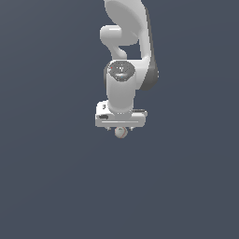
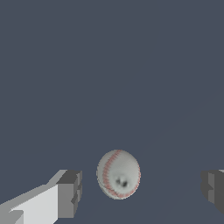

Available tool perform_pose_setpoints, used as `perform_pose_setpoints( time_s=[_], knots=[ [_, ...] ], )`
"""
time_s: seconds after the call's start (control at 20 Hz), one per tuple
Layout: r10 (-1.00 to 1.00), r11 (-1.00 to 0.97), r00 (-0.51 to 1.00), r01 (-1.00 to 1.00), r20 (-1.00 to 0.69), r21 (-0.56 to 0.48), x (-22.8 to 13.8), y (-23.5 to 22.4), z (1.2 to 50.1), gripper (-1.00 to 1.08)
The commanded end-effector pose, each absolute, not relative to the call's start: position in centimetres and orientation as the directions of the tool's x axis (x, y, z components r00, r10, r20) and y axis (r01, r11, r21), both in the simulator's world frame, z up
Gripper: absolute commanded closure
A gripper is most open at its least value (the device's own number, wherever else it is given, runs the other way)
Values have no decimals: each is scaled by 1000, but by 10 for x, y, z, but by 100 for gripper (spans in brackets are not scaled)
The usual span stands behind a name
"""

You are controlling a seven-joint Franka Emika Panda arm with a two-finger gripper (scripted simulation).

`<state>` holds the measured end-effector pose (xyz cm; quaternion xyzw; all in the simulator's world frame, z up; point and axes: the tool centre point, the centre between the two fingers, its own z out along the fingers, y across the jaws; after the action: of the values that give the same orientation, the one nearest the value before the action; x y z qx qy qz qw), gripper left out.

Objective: Pick up the object and move it to a goal position.

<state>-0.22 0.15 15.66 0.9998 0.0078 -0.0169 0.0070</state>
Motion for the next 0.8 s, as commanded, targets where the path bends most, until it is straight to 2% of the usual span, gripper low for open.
perform_pose_setpoints(
  time_s=[0.0,0.4,0.75],
  knots=[
    [15,-1000,999,16,-34,14,-2,2,157,-92],
    [-10,-1000,1000,-9,-13,18,4,-29,165,-92],
    [-10,-1000,1000,-10,-13,18,4,-29,165,-92]
  ],
)
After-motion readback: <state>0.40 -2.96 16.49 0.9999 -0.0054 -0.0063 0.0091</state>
